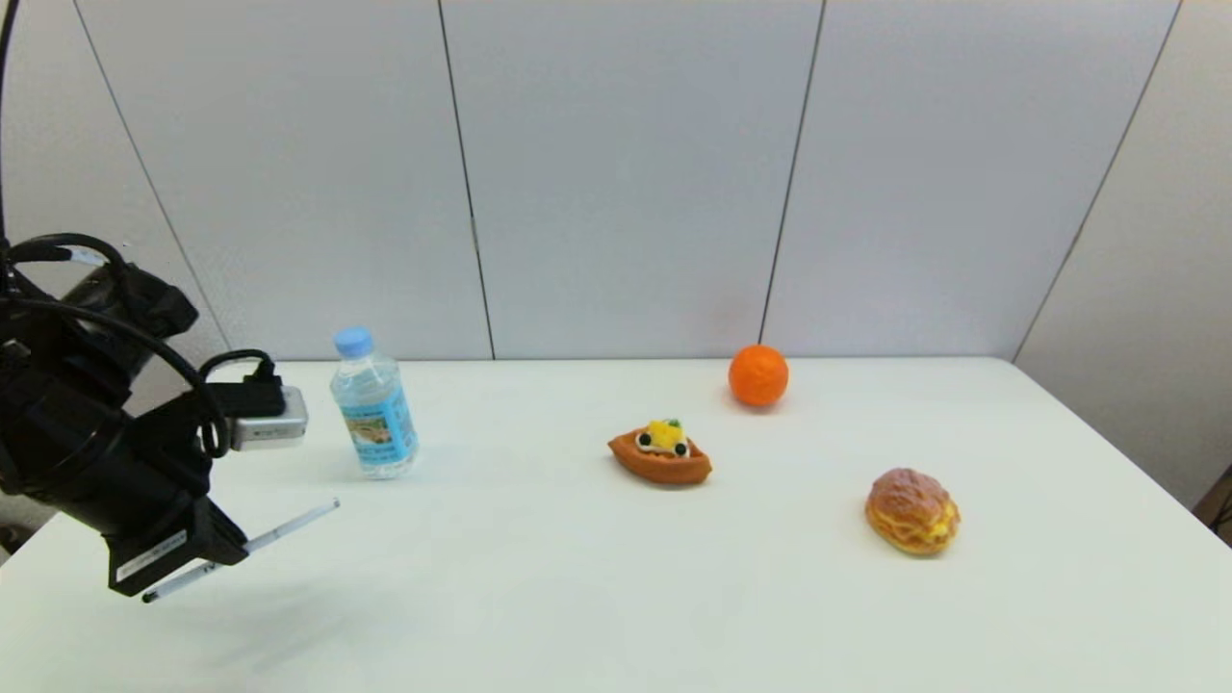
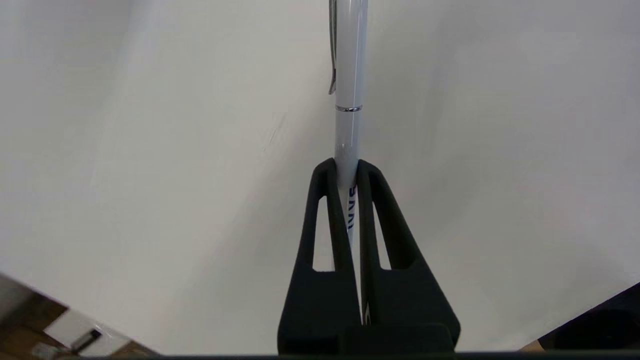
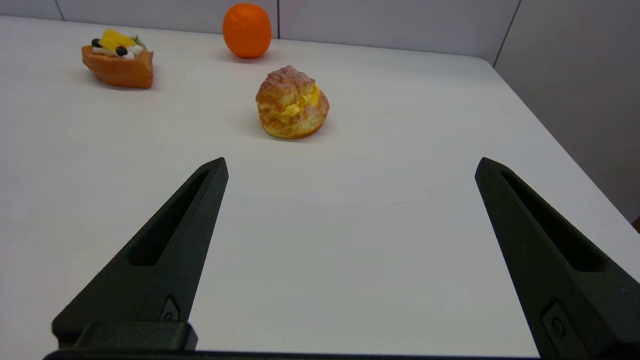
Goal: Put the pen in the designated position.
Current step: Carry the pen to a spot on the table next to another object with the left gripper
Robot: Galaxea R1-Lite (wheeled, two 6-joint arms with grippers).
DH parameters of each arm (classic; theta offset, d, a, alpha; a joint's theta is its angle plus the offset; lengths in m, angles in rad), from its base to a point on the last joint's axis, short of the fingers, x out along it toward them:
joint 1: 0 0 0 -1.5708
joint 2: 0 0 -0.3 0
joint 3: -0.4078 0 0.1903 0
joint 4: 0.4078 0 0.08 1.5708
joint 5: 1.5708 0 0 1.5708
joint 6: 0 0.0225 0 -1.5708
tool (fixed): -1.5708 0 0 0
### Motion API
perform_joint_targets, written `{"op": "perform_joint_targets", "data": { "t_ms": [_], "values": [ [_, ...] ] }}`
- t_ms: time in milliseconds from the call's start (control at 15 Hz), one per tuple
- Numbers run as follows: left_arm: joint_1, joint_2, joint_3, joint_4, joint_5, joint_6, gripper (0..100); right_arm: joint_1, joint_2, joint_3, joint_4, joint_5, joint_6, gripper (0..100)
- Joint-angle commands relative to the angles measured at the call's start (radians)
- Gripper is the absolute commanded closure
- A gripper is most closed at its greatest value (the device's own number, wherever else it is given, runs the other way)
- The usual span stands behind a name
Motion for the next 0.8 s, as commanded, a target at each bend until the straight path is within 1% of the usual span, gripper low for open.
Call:
{"op": "perform_joint_targets", "data": {
  "t_ms": [67, 200, 400, 800],
  "values": [
    [0.160, 0.035, -0.038, 0.004, 0.000, 0.006, 100, 0.001, 0.000, 0.000, 0.001, 0.001, -0.001, 0],
    [0.214, 0.102, -0.114, 0.004, 0.000, 0.006, 100, -0.001, 0.000, 0.000, -0.001, 0.001, -0.001, 0],
    [0.252, 0.200, -0.239, 0.004, 0.001, 0.004, 100, 0.001, 0.000, 0.000, 0.001, 0.001, -0.001, 0],
    [0.252, 0.426, -0.546, -0.002, -0.005, 0.026, 100, -0.001, 0.000, 0.000, 0.001, 0.001, -0.001, 0]
  ]
}}
